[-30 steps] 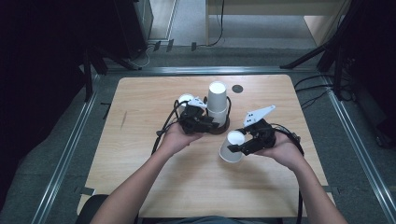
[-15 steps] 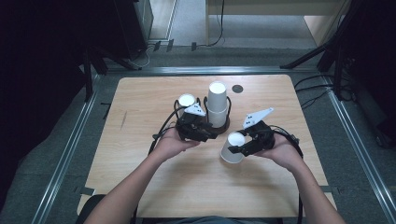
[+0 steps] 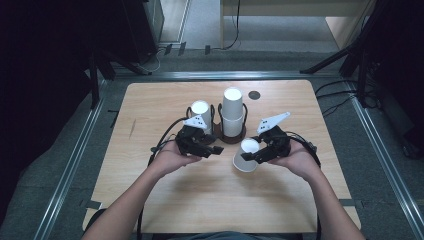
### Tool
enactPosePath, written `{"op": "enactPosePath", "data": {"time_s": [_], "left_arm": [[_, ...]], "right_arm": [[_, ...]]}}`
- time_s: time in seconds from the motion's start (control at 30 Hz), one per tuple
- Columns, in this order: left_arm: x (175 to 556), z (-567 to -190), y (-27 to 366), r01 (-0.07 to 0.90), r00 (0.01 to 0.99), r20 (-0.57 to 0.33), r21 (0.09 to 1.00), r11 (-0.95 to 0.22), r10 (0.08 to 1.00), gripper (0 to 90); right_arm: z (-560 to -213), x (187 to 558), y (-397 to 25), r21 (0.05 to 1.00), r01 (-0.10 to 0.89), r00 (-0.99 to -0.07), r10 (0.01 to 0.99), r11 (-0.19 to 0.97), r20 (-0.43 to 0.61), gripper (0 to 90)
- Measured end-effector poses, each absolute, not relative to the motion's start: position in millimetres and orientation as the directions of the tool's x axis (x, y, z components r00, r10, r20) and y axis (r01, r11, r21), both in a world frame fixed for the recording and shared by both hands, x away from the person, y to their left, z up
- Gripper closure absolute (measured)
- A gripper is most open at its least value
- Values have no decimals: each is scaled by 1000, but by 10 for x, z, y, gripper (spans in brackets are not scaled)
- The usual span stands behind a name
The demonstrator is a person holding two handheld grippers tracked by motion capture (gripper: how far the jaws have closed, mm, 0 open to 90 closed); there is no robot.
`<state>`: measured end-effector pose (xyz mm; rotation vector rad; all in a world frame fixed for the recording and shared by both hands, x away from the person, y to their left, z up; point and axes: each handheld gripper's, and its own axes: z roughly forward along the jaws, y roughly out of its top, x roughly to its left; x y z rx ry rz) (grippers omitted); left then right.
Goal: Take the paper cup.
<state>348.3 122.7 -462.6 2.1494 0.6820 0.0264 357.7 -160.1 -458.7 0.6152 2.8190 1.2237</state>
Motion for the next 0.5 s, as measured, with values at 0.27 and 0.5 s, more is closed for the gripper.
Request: {"op": "enactPosePath", "data": {"time_s": [0.27,0.5], "left_arm": [[3509,-4710,1258,466,864,-239,711,-526,442,325],[3518,-4767,1230,446,884,-251,705,-552,395,218]], "right_arm": [[-4551,3566,-1582,721,365,-917,359,589,172,336],[-4537,3587,-1581,736,364,-920,344,571,189,337]]}}
